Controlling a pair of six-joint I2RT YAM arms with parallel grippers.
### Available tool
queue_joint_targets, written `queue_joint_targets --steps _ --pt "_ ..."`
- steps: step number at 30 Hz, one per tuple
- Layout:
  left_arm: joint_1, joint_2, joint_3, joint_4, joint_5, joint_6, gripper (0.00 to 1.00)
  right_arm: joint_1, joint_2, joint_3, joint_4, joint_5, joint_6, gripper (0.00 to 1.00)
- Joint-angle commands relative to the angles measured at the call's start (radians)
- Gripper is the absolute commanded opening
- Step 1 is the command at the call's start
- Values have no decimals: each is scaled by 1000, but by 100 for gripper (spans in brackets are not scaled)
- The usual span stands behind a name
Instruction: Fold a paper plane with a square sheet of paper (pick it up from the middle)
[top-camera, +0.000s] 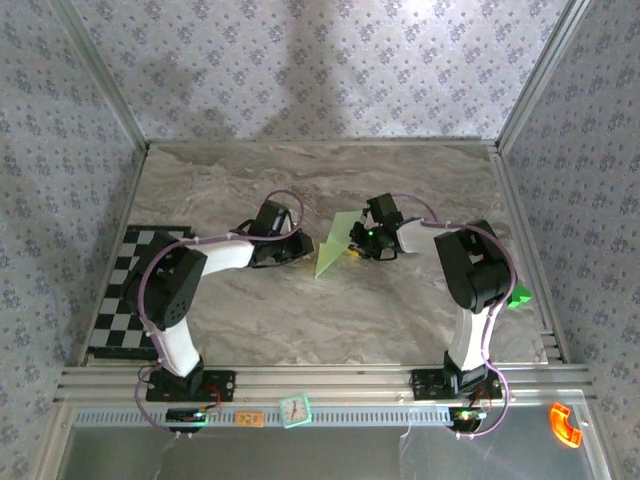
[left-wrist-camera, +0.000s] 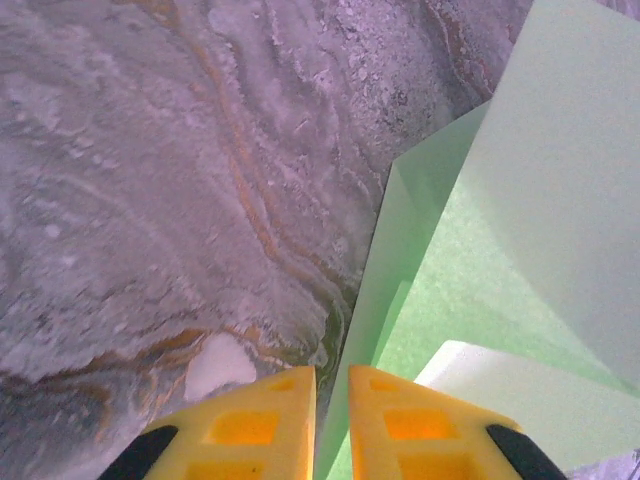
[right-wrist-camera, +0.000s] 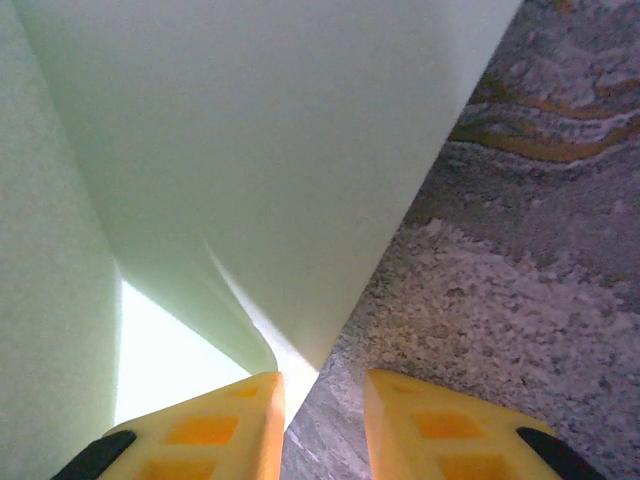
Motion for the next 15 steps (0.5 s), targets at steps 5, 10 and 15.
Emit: queue_joint_targets --steps 5,10,15 --pt "-17 -79 -88 187 64 -94 15 15 43 37 -42 13 -22 29" --pt "-36 -20 -75 300 134 -159 14 14 43 38 -40 11 -18 29" --pt "-47 67 -22 314 151 -182 12 13 35 29 -24 3 -7 30"
